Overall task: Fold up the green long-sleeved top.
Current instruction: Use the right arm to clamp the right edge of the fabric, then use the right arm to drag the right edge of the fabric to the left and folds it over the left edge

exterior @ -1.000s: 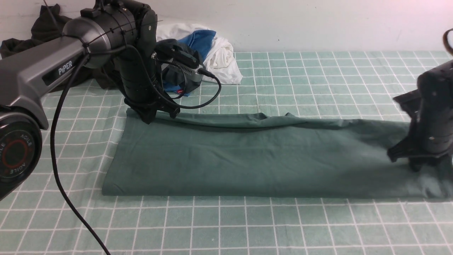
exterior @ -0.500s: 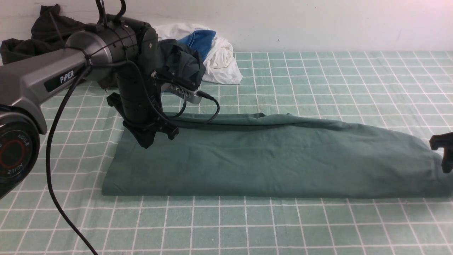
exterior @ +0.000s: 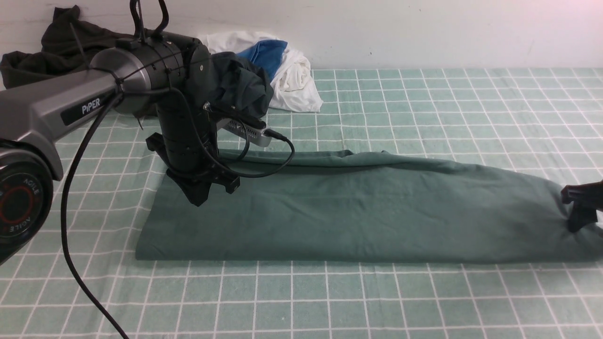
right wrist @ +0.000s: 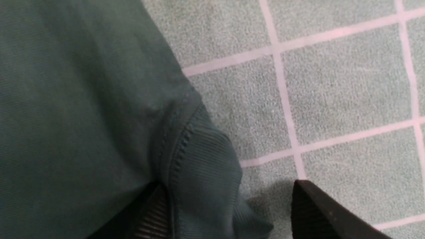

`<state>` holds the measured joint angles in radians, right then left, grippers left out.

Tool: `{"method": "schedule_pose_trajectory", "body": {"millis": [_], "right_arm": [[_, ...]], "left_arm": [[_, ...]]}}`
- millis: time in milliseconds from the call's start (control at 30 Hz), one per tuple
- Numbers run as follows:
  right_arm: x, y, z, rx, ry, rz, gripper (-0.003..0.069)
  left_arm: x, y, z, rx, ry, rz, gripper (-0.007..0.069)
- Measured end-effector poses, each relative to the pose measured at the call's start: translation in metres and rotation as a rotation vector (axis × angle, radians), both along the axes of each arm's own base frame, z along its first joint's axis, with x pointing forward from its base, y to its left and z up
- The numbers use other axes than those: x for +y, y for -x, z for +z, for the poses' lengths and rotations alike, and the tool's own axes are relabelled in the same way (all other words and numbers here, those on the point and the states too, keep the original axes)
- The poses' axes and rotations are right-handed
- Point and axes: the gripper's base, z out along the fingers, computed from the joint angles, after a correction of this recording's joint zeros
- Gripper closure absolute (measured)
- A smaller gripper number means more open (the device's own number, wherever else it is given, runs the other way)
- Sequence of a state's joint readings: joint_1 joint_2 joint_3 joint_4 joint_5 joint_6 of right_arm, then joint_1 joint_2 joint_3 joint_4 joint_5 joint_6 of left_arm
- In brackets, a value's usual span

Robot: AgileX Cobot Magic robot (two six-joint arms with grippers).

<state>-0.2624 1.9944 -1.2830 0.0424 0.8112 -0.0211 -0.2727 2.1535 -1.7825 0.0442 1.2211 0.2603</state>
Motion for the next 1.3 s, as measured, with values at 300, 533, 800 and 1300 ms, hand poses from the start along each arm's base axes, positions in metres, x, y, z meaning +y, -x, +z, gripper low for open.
{"method": "schedule_pose_trajectory", "body": {"millis": [300,533,800,1300], "right_arm": [[0.005,-0.001,0.002,0.001,-0.046,0.074,0.0522],[0.004,0.005,0.067,-0.051,0.026,0.123,0.0615],[0.064,0.019,0.219,-0.405,0.107,0.294,0.0615],[0.386,0.001,0.165,-0.561,-0.285,0.915,0.0615]], "left_arm": [[0.003,0.012,0.053,-0.116,0.032,-0.001,0.0628],[0.015,0.052,0.142,-0.318,0.081,-0.001,0.0628],[0.044,0.154,0.228,-0.534,0.145,0.01,0.0627],[0.092,0.326,0.222,-0.748,0.223,0.043,0.0627]]}}
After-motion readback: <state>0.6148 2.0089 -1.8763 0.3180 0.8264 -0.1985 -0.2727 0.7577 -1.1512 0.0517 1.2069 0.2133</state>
